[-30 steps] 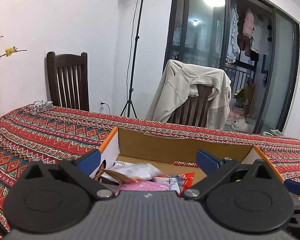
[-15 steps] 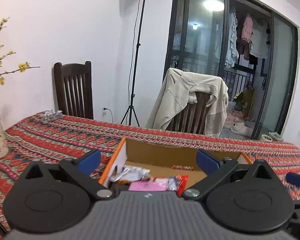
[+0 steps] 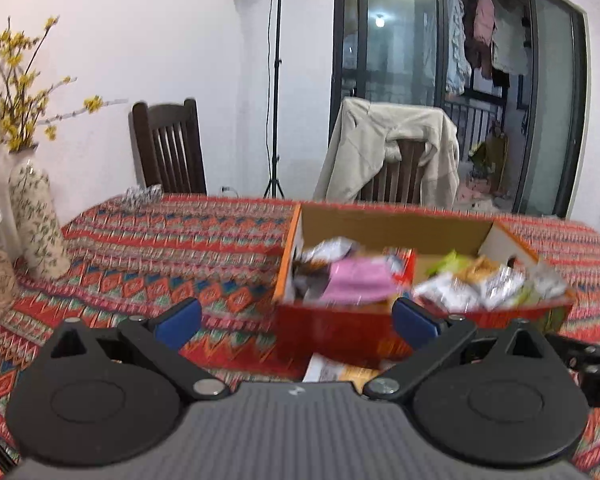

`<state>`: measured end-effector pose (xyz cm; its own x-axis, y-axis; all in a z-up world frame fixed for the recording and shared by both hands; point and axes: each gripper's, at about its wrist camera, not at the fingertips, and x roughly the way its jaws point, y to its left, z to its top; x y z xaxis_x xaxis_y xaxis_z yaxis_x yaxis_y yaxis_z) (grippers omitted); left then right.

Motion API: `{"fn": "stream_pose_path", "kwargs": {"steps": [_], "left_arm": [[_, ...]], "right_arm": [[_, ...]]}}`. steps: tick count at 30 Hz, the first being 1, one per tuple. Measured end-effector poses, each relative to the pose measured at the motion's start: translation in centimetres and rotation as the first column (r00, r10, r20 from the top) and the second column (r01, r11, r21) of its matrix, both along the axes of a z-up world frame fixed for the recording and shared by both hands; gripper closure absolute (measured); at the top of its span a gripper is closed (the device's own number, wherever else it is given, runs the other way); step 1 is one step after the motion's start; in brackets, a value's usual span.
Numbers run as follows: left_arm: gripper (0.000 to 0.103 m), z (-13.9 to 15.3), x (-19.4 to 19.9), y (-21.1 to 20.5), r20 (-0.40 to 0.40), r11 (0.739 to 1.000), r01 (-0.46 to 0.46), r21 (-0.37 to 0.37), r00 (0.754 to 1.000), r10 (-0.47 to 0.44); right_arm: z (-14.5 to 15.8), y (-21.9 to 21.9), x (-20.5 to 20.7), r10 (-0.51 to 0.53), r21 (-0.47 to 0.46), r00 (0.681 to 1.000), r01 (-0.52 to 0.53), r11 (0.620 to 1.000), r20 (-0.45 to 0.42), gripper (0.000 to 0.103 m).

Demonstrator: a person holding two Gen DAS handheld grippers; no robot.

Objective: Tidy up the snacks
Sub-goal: 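Return to the pile and grasp a white wrapper with the right tool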

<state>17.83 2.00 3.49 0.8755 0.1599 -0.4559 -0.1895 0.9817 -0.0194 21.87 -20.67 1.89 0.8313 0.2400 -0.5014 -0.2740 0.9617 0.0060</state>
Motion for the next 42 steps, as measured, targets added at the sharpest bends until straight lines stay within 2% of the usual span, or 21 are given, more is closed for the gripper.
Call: {"fn": "stream_pose_path", "kwargs": {"steps": [3,8,14,16,18,19,24,27,30,33,36,42], "left_arm": [[0.0,-1.5,-1.2,0.9,-0.026,1.0,0.021,-0.013,0.999,-0.022],[0.0,-4.4,-2.5,2.0,-0.006,0.999,0.038,-0.032,0.999,-0.038],[0.0,-4.7,-2.5,2.8,-0.012,0.996,0.045,-0.074,0.999,-0.046],[0.0,-4.7,-2.4,3.0,-0.017,0.995,0.045,-0.093,0.999,-0.047],[0.0,-4.8,-2.2,3.4,-0.026,0.992,0.047,-0.113,0.998,-0.05],[0.0,-4.9,-2.2,3.5,-0.032,0.991,0.048,-0.123,0.998,-0.052],[0.0,-5.0,-2.1,4.0,-0.04,0.987,0.042,-0.155,0.998,-0.048],[0.0,-5.2,-1.9,4.7,-0.054,0.982,0.025,-0.186,0.998,-0.035],[0.0,-5.7,-1.4,5.6,-0.083,0.977,-0.008,-0.214,0.996,-0.01],[0.0,-6.0,-1.1,6.1,-0.104,0.97,-0.02,-0.243,0.995,-0.005],[0.0,-6.0,-1.1,6.3,-0.105,0.97,-0.03,-0.241,0.994,0.005],[0.0,-6.1,-1.1,6.7,-0.115,0.966,-0.058,-0.252,0.993,0.03]], "right_arm": [[-1.2,0.9,-1.1,0.011,-0.016,0.999,-0.012,1.0,-0.038,0.0],[-3.6,2.6,-1.3,0.011,-0.026,0.992,-0.015,1.0,-0.126,0.0],[-6.4,3.9,-0.7,-0.04,-0.07,0.977,0.025,0.997,-0.211,0.0],[-6.7,3.3,-0.8,-0.059,-0.052,0.974,0.048,0.997,-0.22,0.0],[-6.6,3.0,-1.0,-0.071,-0.063,0.973,0.058,0.996,-0.218,0.004],[-6.5,2.8,-1.2,-0.066,-0.061,0.973,0.054,0.997,-0.219,0.01],[-6.2,2.1,-2.4,-0.005,-0.05,0.978,-0.005,0.999,-0.208,0.021],[-5.8,1.6,-3.2,0.018,-0.04,0.981,-0.026,0.999,-0.195,0.047],[-5.6,0.9,-3.8,0.004,-0.03,0.982,-0.009,1.0,-0.187,0.057],[-5.5,-0.2,-4.7,0.0,0.002,0.985,0.0,1.0,-0.17,0.062],[-4.9,-1.2,-5.8,-0.008,0.012,0.993,0.01,1.0,-0.121,0.063],[-2.9,-3.5,-5.8,-0.054,-0.027,0.997,0.053,0.998,-0.048,0.063]]}}
